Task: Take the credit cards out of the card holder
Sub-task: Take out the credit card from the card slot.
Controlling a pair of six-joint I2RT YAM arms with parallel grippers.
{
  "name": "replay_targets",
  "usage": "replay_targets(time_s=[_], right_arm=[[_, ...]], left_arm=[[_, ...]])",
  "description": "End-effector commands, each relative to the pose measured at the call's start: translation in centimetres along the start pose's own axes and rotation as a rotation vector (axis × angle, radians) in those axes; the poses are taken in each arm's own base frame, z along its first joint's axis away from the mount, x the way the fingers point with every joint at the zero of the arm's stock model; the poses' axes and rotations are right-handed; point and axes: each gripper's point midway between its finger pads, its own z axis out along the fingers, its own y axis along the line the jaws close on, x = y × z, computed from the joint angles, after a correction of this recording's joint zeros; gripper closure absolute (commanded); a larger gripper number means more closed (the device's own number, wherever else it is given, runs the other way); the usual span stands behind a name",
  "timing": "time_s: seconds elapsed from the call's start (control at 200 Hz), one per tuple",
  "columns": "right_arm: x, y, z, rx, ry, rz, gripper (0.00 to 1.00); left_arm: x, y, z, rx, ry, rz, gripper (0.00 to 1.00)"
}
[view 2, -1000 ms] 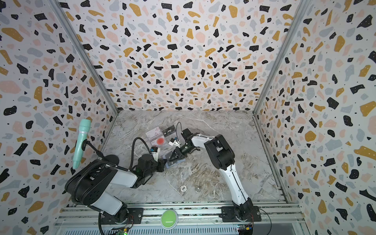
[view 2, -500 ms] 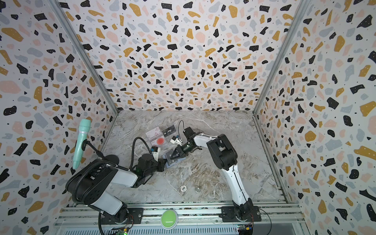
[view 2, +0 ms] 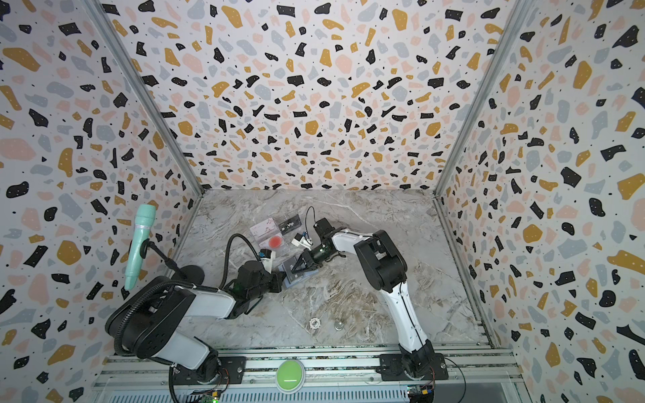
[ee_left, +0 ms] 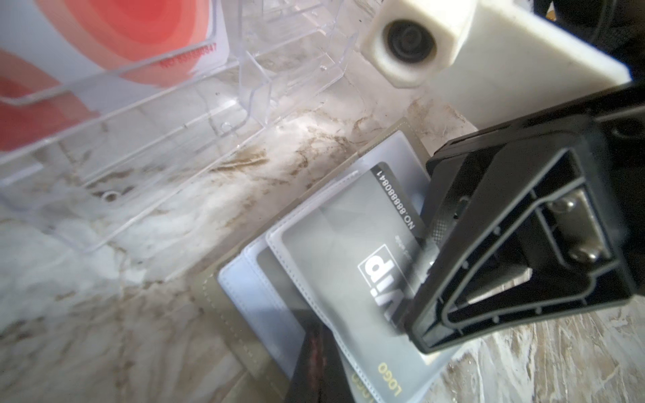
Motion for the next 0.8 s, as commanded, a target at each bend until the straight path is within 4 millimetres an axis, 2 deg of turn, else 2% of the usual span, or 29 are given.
replay_targets(time_s=[0.0,0.245,0.496,0.586,0.681,0.796], right_arm=[[-0.5,1.8,-0.3,-0.018,-0.011,-0.04,0.85],[-0.5,1.7,-0.2,-0.019,-0.011,-0.038,0.85],[-0.3,1.4,-0.1,-0.011,-0.009,-0.032,0.85],[-0.3,1.3,-0.1,-0.009,-0.011,-0.03,0.85],[-0.3,1.3,0.0,-0.011,-0.01,-0.031,0.86],[-0.4,1.4,0.1,-0.012,-0.01,-0.033,0.85]], left_arm=[[-1.4,-0.8,0.0,0.018,-0.03,0.011,0.98],[-2.7,-1.4,-0.3,0.038,-0.083,-0.011,0.99],[-4.7,-0.3,-2.5,-0.058,-0.171,-0.022,0.99],[-5.4,-0.5,-3.1,-0.061,-0.196,-0.021,0.99],[-5.4,-1.0,-2.8,-0.038,-0.181,-0.004,0.97],[-4.6,-1.8,-1.6,0.02,-0.136,0.009,0.98]])
